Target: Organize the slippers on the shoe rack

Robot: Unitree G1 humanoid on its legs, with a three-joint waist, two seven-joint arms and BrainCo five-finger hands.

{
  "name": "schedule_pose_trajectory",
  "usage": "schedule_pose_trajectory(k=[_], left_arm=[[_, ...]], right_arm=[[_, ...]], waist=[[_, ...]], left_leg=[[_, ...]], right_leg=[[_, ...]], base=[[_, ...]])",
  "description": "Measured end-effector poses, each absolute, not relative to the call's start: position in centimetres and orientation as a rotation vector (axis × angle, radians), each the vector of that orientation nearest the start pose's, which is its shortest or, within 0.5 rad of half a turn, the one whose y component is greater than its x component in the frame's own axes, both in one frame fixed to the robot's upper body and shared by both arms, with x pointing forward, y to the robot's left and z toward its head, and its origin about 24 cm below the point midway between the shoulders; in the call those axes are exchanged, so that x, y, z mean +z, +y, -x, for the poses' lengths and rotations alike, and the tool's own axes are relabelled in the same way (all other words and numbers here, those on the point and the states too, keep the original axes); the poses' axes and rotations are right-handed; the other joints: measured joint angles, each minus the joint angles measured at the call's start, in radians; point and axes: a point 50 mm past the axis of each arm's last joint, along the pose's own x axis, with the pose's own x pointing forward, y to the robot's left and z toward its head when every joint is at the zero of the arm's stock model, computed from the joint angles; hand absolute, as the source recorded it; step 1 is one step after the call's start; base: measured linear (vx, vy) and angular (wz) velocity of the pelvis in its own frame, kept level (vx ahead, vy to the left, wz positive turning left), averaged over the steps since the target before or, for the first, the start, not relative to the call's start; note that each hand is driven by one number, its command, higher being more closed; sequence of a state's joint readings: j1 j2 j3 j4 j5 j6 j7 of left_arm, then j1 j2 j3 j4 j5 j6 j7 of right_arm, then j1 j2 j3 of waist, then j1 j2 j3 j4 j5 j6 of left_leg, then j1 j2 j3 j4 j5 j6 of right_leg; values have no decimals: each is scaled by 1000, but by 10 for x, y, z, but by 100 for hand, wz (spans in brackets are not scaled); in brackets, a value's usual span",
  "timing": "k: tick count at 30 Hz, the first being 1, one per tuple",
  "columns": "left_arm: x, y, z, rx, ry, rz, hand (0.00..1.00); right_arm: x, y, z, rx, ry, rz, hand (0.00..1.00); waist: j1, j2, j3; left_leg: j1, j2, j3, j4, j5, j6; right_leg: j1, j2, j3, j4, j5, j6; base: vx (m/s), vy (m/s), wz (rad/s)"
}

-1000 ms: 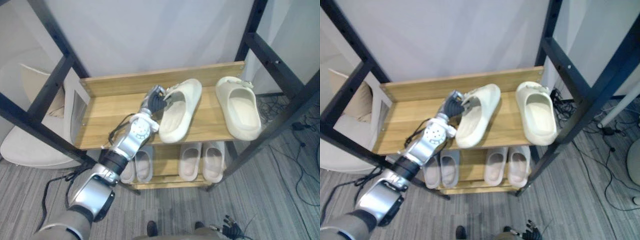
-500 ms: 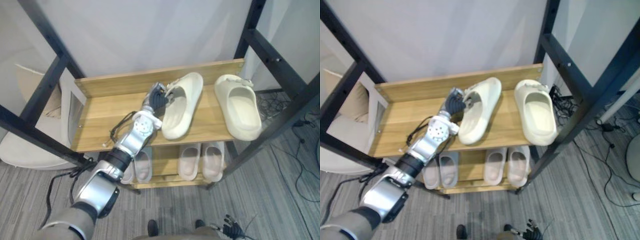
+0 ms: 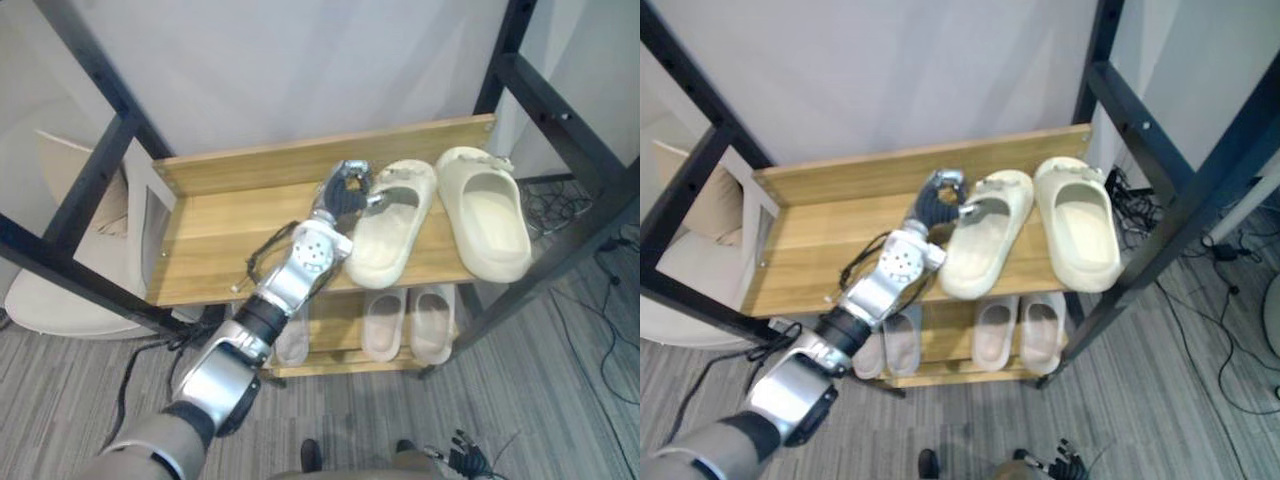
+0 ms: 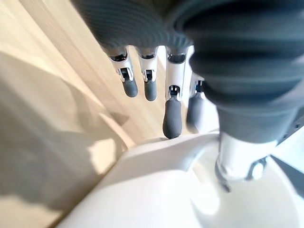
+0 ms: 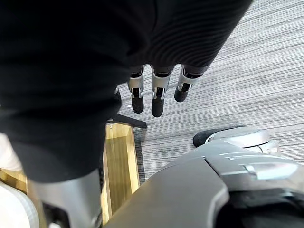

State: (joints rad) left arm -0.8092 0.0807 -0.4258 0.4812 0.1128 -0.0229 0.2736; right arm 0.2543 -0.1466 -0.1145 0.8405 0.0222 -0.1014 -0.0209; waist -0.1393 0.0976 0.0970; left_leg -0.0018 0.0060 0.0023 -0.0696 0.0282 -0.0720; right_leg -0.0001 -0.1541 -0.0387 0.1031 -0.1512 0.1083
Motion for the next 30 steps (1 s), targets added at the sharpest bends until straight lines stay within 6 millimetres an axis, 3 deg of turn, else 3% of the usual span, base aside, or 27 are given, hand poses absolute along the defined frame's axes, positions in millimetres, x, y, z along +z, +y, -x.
schedule_pose_trajectory(k=[8,14,23,30], left_arm=[[171,23,-352,-251,-434,-361,0],[169,39,-355,-214,-425,-361,0],[169,48,-325,-240,-489,-230,0],[144,40,-286,-342,-443,-68,0]], right_arm=[[-145,-230,-74,-251,976,84,0],[-145,-229,-73,-251,983,81,0],[-150,-225,-65,-253,1021,67,0],[-152,-224,-60,-253,1040,63,0]], waist=[[2,-1,-1],[8,-7,-6],[32,-31,-27],[50,-44,-49]], left_leg=[[2,1,-16,6,0,0],[3,7,-16,6,0,0],[2,8,-19,14,0,1],[3,5,-27,19,0,1]], right_leg=[[3,1,-9,17,-7,-3],[5,9,-6,17,2,-8],[4,5,-8,35,-6,-5],[4,2,-12,43,-9,-5]], base=[[-24,-6,4],[-23,-4,-1],[0,-1,1],[-16,2,3]])
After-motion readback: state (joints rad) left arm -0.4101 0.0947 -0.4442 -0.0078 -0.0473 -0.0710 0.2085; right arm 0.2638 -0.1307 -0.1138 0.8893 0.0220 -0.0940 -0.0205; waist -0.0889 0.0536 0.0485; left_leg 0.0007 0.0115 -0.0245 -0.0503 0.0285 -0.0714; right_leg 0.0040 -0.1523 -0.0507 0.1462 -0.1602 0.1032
